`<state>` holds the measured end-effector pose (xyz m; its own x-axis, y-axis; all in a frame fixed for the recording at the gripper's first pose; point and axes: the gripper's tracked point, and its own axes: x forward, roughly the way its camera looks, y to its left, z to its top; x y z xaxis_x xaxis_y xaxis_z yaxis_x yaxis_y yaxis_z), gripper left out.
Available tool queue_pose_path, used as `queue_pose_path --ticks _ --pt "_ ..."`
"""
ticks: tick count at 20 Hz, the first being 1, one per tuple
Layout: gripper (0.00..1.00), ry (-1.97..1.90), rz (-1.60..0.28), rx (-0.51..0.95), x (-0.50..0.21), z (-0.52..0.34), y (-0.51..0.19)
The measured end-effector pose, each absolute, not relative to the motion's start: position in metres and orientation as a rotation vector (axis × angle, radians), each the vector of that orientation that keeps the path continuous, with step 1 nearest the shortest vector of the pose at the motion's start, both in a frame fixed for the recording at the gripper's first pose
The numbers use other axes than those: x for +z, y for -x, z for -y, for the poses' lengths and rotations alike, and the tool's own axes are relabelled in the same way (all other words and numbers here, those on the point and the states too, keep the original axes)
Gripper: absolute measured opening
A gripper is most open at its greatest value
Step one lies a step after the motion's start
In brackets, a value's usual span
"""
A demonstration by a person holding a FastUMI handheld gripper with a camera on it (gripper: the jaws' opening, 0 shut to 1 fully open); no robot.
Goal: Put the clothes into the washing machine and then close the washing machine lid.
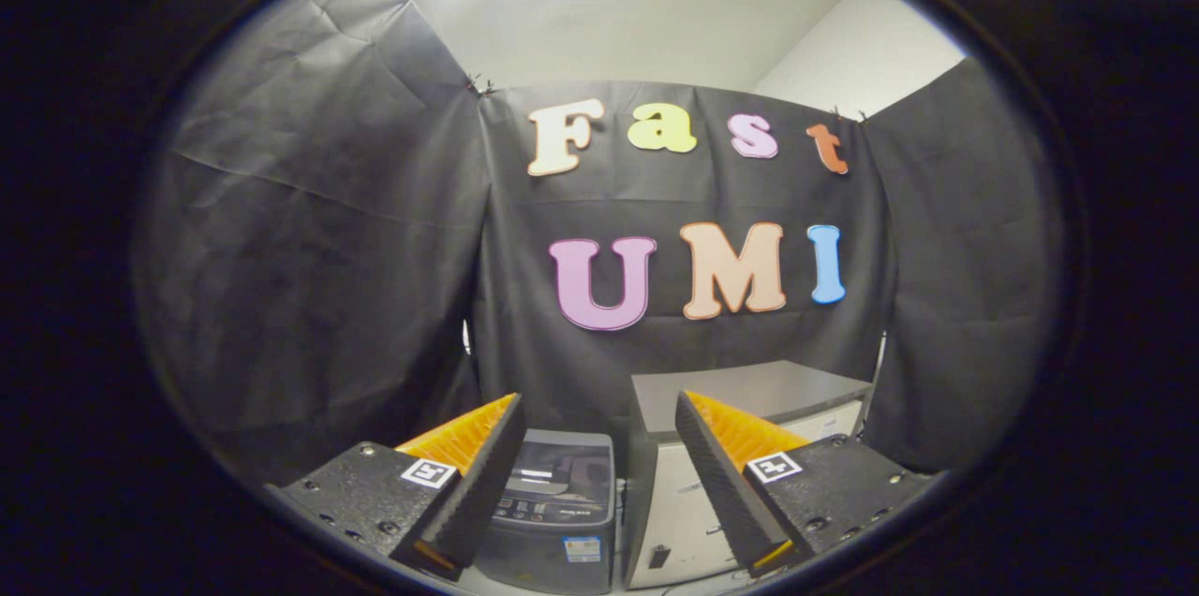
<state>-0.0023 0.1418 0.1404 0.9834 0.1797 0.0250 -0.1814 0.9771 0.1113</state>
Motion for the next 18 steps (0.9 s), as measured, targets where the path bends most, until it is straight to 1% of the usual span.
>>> queue_pose_path --ticks 3,4,12,18 --pt "0.97 -0.163 0.028 0.178 0.131 -0.143 0.011" --pt "0.97 -0.177 0.022 0.175 0.140 -0.154 0.017" --pt "0.96 -0.190 0.021 0.180 0.122 -0.171 0.015" --pt "0.96 -0.187 -0.014 0.213 0.112 -0.196 0.009"
